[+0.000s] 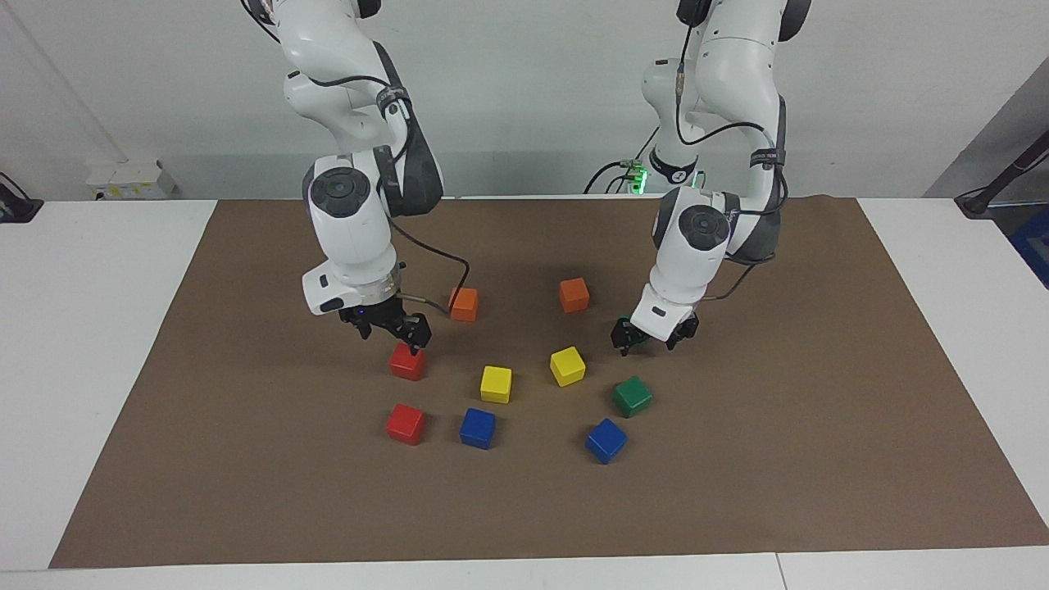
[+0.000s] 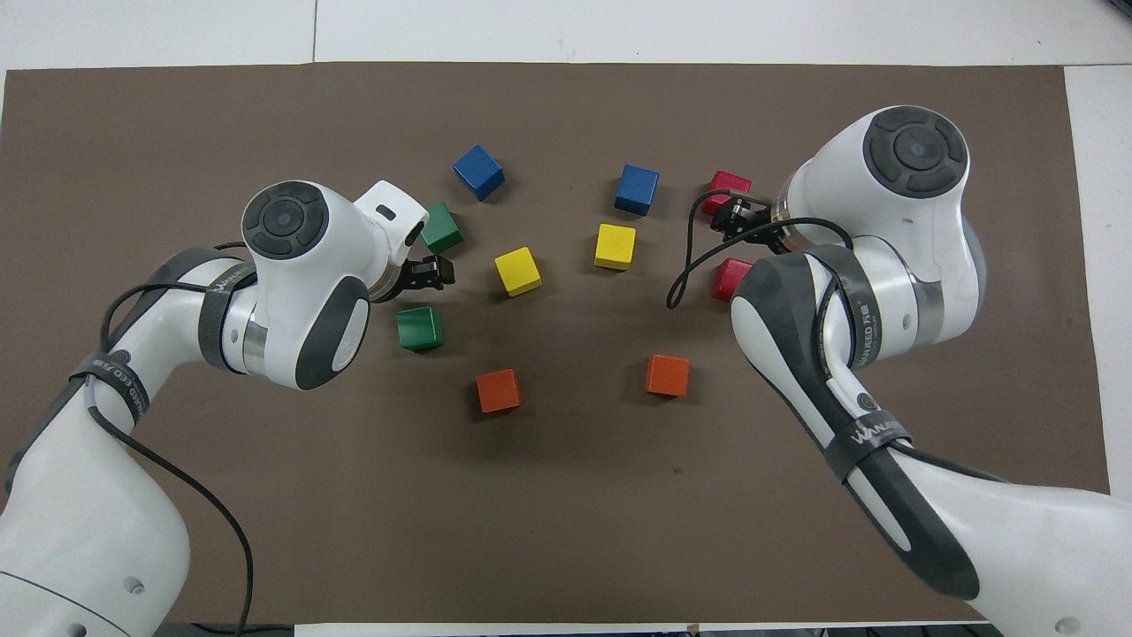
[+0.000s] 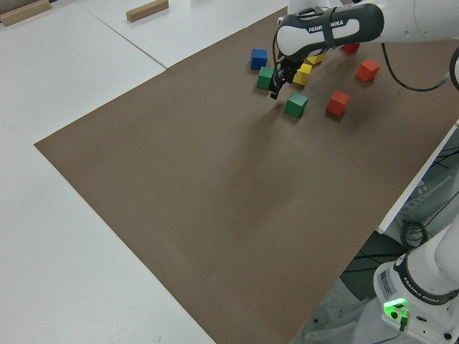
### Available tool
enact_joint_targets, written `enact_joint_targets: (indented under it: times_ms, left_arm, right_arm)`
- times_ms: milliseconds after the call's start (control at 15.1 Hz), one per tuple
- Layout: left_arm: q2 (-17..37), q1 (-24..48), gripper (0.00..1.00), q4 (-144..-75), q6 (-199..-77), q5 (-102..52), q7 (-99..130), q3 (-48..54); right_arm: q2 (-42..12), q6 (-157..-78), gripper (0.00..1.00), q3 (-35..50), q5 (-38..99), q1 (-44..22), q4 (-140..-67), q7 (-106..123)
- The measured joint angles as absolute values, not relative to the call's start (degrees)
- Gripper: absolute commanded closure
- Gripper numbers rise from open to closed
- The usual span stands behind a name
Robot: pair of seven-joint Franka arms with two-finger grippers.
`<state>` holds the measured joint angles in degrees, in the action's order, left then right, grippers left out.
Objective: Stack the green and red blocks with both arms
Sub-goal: 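Grasp the green block with the left gripper while the right gripper grasps the red block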
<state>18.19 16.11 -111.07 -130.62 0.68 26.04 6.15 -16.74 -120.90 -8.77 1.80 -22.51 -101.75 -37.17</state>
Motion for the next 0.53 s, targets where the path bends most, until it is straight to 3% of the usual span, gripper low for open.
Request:
enact_joint_targets:
  times_ms: [529]
  left_arm:
    - [17.6,17.51,0.0,-115.38,-133.04,0.77,32.55,6.38]
  right_arm:
    - [-22.33,-126.59,0.0,-8.28,3.17,-23.68,-103.77,-36.63]
